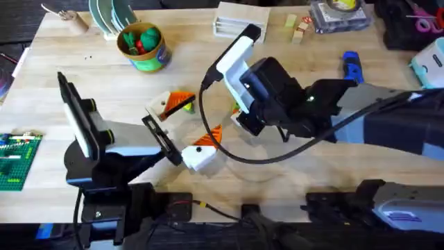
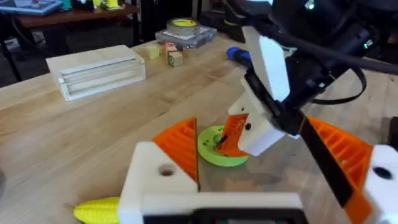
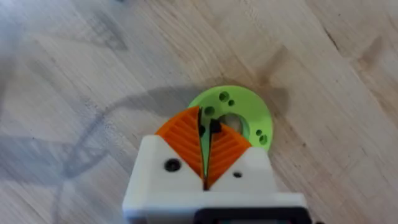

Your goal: Pick up the gripper from the table and insert it into the empty holder that is missing its gripper. Then pick up a screw, insert it into the mounting hole, and use the screwdriver to tighten it. Finally, clean up the table by picking up the vegetable and placing it into the bucket.

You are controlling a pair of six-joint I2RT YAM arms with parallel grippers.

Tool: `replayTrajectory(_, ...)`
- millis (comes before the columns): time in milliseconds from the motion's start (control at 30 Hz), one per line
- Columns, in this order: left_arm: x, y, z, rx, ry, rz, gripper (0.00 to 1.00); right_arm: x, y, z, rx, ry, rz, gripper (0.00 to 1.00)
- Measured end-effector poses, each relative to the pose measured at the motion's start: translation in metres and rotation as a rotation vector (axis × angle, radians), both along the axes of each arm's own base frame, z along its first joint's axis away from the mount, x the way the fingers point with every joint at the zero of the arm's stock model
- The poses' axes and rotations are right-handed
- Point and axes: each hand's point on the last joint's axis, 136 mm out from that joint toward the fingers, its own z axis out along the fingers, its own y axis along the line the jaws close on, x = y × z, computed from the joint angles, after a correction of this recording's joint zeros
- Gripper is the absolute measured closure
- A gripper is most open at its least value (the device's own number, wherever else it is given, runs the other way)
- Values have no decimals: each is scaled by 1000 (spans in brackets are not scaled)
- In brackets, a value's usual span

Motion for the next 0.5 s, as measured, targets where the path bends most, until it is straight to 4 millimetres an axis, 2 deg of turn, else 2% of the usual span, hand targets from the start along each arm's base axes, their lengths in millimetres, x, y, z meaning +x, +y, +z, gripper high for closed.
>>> replayTrajectory(500,0,0,0,0,0,0,9,-2,-4,-2,-19,13,-2,755)
